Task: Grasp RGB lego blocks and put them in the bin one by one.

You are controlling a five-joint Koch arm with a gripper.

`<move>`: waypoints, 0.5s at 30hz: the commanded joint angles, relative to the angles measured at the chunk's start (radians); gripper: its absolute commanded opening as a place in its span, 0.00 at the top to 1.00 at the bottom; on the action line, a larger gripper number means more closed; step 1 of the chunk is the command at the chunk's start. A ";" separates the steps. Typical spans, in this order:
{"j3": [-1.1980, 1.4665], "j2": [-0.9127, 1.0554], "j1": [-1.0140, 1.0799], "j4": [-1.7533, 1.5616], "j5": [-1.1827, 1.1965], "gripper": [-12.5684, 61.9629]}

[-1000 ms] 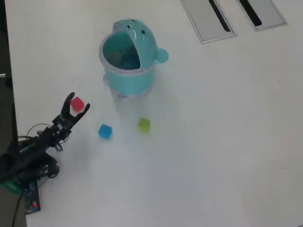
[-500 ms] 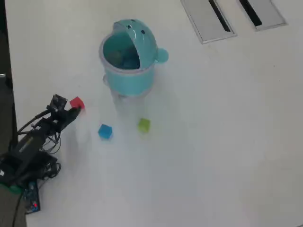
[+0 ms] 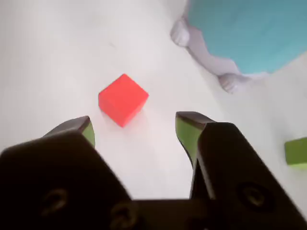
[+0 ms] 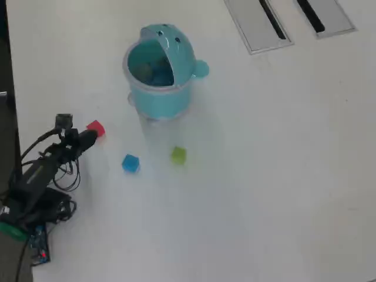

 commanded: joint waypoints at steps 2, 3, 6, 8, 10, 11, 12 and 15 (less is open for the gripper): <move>-0.127 -0.038 -0.009 -0.011 -0.006 0.42; -0.127 -0.054 -0.011 -0.012 -0.009 0.42; -0.160 -0.104 -0.011 -0.014 -0.072 0.42; -0.183 -0.133 -0.011 -0.012 -0.112 0.42; -0.218 -0.172 -0.012 -0.006 -0.160 0.42; -0.241 -0.199 -0.025 -0.005 -0.170 0.42; -0.256 -0.221 -0.037 -0.003 -0.172 0.42; -0.318 -0.278 -0.057 0.041 -0.198 0.42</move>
